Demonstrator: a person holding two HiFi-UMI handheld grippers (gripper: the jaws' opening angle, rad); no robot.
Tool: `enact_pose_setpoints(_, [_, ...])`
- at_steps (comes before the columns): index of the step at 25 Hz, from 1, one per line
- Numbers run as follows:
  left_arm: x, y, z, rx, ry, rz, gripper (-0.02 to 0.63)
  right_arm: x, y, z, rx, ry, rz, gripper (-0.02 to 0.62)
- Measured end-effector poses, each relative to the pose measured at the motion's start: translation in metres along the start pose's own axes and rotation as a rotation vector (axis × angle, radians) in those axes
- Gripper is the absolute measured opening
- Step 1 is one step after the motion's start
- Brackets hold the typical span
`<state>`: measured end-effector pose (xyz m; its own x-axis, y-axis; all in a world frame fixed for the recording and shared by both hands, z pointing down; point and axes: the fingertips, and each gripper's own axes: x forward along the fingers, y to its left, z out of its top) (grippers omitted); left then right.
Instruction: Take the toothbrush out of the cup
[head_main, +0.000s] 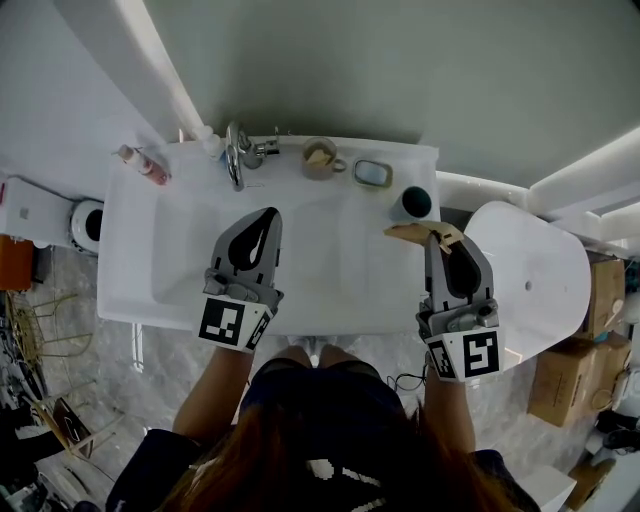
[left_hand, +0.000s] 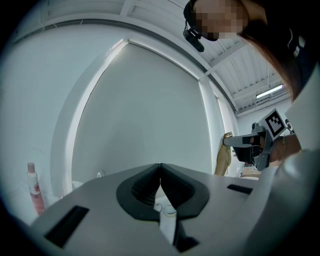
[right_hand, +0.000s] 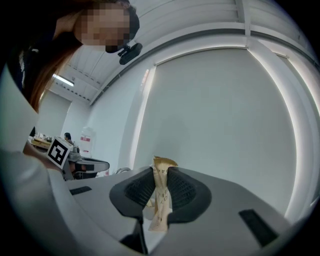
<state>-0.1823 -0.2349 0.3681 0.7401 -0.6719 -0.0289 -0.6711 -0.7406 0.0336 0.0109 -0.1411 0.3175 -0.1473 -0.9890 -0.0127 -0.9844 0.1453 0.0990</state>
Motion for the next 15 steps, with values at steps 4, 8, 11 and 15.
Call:
enact_pose_setpoints(4, [0.03, -0.004, -0.01, 0.001, 0.027, -0.015, 0.02, 0.009, -0.005, -0.015, 0.03, 0.022, 0.022, 0.083])
enact_pose_setpoints(8, [0.064, 0.001, -0.034, -0.001, 0.087, -0.016, 0.079, 0.018, -0.006, -0.034, 0.058, 0.052, 0.049, 0.084])
enact_pose_setpoints(11, [0.092, 0.007, -0.059, -0.006, 0.157, -0.008, 0.187, 0.025, -0.013, -0.046, 0.071, 0.068, 0.058, 0.084])
enact_pose_setpoints(15, [0.124, 0.012, -0.088, -0.007, 0.225, -0.008, 0.243, 0.03, -0.029, -0.054, 0.081, 0.083, 0.046, 0.084])
